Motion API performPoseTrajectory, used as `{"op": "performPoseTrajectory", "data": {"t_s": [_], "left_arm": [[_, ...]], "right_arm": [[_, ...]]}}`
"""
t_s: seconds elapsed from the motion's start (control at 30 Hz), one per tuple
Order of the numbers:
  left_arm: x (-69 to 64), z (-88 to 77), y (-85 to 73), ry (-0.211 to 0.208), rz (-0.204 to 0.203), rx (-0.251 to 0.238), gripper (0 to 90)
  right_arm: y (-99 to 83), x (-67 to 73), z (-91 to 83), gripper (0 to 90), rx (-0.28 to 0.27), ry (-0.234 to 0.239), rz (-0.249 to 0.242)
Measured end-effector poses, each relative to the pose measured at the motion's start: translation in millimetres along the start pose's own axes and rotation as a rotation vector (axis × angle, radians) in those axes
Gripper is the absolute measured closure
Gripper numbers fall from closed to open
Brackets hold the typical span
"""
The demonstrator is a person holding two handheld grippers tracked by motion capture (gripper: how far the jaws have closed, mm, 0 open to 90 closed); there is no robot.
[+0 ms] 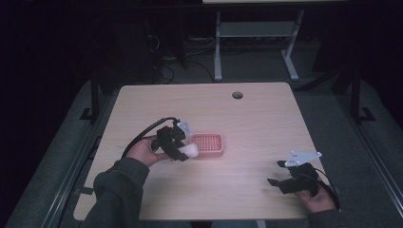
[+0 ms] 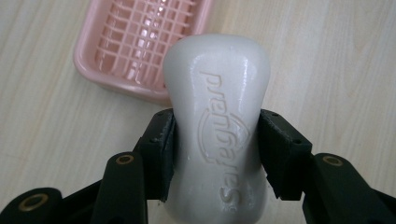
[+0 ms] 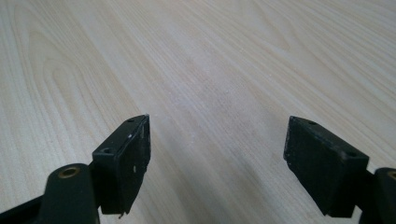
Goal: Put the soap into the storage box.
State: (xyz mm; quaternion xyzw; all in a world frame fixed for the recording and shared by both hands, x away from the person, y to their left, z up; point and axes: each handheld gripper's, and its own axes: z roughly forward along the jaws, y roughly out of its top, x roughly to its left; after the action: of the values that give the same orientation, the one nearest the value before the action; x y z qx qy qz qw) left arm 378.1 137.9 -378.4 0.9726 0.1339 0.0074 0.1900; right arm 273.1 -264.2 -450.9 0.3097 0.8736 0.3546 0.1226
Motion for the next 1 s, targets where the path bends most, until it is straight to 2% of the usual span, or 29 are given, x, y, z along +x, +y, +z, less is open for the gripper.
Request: {"op": "performPoseTrajectory", "data": {"t_s": [0.17, 0.27, 0.37, 0.73, 1.0], "left_arm": [[4.5, 2.0, 10.6, -0.007, 0.017, 0.003, 49.4], [9.3, 4.8, 15.3, -0.002, 0.017, 0.020, 49.4], [13.3, 6.6, 18.9, -0.012, 0.009, 0.009, 49.4], [17.1, 12.0, 43.5, -0.007, 0.043, 0.030, 49.4], [23.1, 20.3, 63.2, -0.018, 0.057, 0.042, 49.4]], "right_arm": [[1.2, -1.3, 1.0, 22.7, 0.000, 0.007, 0.000], [2.1, -1.2, 2.6, 22.7, 0.001, 0.014, -0.001], [2.5, -1.9, 3.4, 22.7, 0.005, 0.015, -0.006], [2.4, -2.8, 4.0, 22.7, 0.012, 0.018, -0.013], [1.9, -4.2, 2.4, 22.7, 0.007, 0.012, -0.009]]}}
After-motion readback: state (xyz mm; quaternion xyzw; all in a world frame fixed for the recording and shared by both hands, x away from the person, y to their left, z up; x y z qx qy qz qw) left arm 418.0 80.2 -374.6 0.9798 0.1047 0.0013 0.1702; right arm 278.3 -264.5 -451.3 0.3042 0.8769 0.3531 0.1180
